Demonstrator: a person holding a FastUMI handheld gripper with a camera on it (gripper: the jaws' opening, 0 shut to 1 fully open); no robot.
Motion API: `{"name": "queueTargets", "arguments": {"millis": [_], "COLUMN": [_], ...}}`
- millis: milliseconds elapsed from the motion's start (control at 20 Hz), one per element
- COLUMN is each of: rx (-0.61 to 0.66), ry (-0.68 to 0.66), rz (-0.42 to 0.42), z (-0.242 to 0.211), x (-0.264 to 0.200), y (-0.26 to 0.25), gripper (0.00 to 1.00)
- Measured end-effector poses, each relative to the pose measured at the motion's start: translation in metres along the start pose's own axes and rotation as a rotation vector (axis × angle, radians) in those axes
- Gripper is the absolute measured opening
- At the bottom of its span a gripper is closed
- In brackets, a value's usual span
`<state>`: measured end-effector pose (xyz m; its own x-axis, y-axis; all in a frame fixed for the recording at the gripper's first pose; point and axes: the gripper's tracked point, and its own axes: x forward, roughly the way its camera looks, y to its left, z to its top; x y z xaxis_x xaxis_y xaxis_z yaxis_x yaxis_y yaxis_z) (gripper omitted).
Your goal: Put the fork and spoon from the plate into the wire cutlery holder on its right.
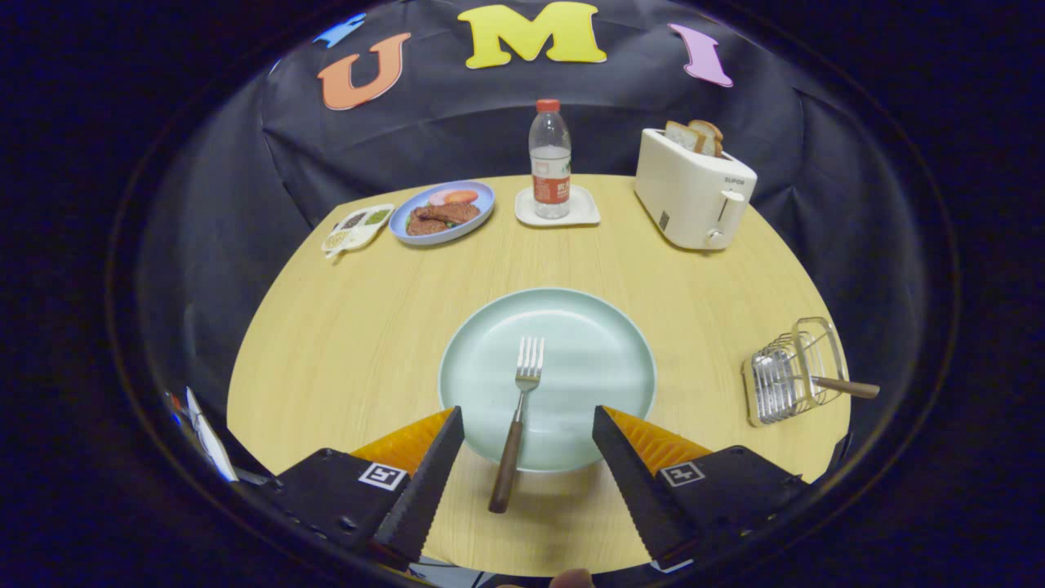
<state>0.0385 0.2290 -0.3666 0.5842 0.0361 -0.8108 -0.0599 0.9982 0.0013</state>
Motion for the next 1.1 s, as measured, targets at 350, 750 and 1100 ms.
{"name": "queueTargets", "arguments": {"millis": [350,750,1100], "rx": [0.011,0.067,0.108], "ry": [0.054,0.132,0.179], "rz": [-0.039,-0.026,-0.027], "z": [-0.017,-0.035,-0.037], "x": [0.041,0.060,0.058], "y": [-0.002,0.006,-0.003], "gripper": [0.71,0.48,0.01]}}
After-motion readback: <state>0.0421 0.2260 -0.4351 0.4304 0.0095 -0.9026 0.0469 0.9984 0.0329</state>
